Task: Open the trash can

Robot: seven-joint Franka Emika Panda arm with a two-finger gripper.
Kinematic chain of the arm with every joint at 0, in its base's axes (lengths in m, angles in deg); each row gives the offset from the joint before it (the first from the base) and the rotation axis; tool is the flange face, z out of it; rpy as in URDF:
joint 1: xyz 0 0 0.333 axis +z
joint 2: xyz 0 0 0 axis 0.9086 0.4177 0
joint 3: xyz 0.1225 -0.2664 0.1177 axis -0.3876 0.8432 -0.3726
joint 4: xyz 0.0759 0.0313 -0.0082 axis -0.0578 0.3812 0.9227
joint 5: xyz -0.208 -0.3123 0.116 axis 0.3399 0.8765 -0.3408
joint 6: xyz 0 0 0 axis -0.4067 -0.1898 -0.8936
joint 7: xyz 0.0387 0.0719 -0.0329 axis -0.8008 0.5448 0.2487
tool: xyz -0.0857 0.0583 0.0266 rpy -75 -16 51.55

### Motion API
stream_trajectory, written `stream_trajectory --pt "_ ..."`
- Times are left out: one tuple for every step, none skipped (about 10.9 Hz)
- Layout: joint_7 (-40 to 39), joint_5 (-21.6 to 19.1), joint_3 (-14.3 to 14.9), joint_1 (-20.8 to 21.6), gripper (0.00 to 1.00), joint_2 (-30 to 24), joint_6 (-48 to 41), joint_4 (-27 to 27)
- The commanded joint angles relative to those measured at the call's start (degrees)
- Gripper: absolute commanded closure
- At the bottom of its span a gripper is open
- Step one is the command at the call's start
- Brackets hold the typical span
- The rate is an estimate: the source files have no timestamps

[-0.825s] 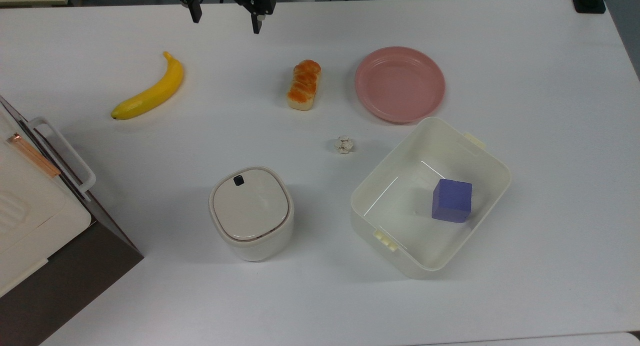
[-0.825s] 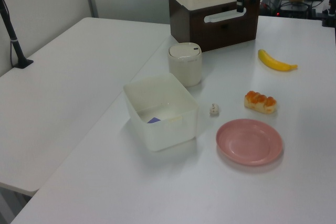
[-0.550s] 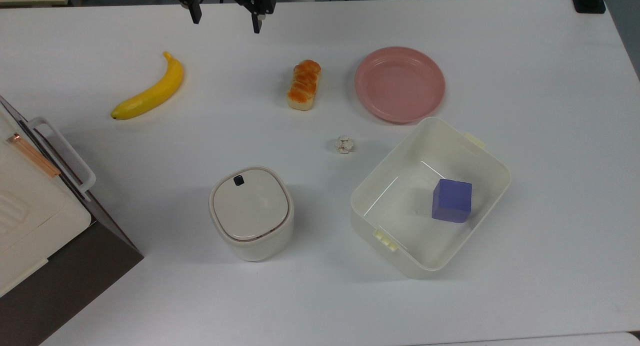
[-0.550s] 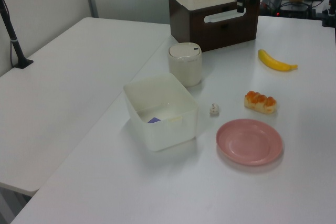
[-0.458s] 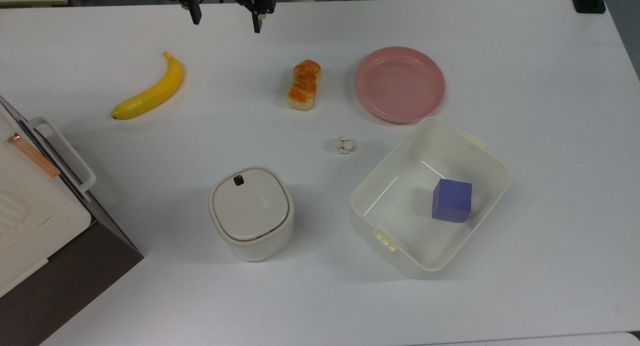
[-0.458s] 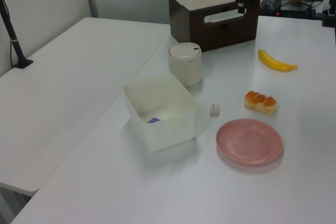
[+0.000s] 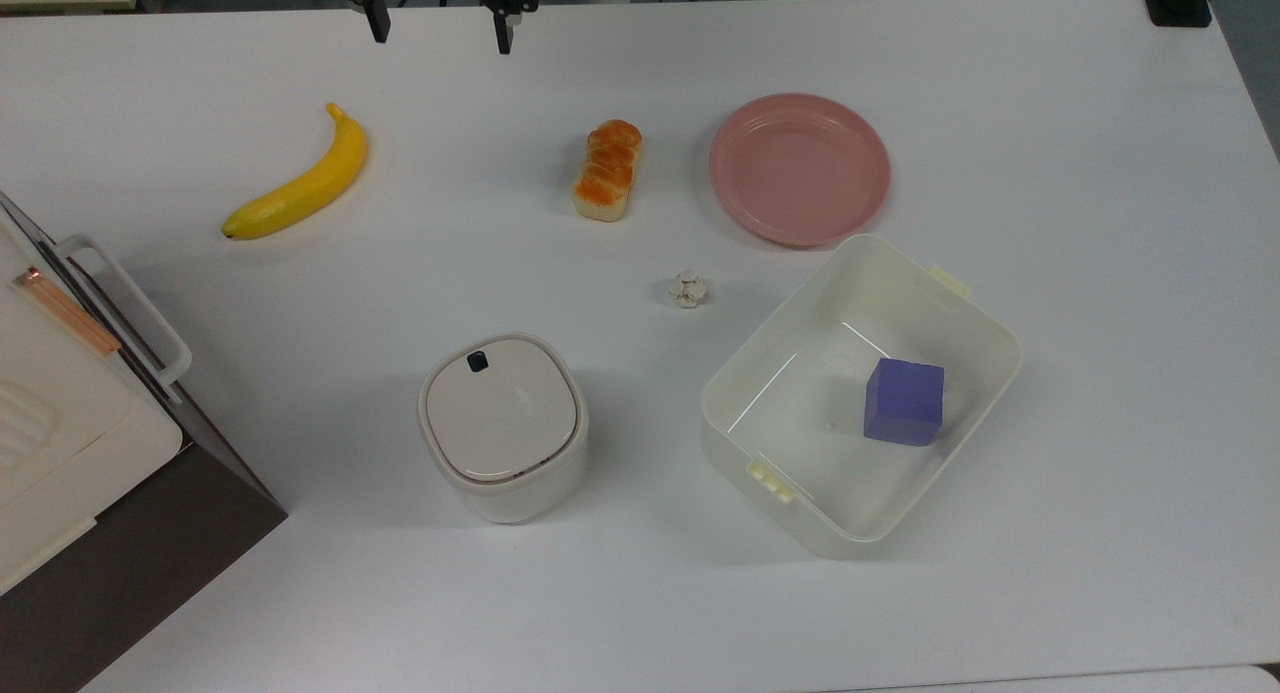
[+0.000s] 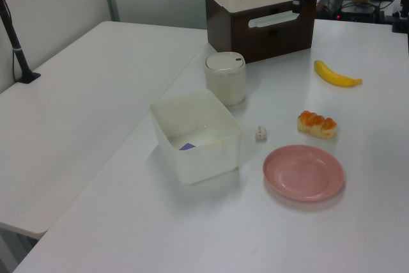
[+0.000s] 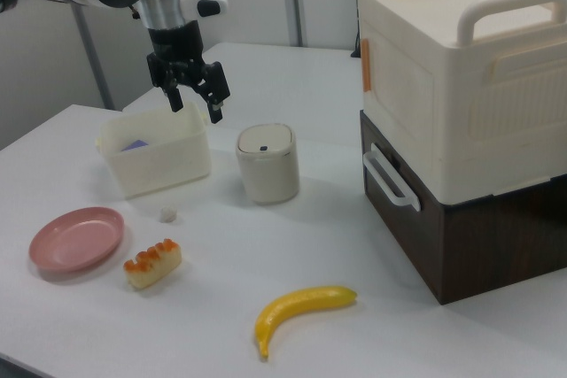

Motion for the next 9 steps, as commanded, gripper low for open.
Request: stream_trajectory --pt "-0.57 -1.44 -0.31 0.59 0.00 -1.47 0.66 2.35" --pt "-0.57 -1.44 -0.49 0.85 0.00 -1.12 0.66 2.35" --pt "-0.57 -1.44 -0.58 1.03 0.00 -1.02 0.66 2.35" --pt "-0.57 -1.44 -0.66 1.03 0.00 -0.85 0.75 2.27" --pt "-0.65 -1.44 -0.75 1.12 0.00 -1.02 0.83 2.26" --pt "-0.65 -1.44 -0.75 1.12 0.00 -1.02 1.18 2.26" --pt "-0.65 -1.44 -0.75 1.12 0.00 -0.94 1.45 2.18" --pt "-0.65 -1.44 -0.75 1.03 0.00 -0.94 1.36 2.26" --pt "-0.57 -1.44 -0.75 1.03 0.00 -1.02 1.19 2.26"
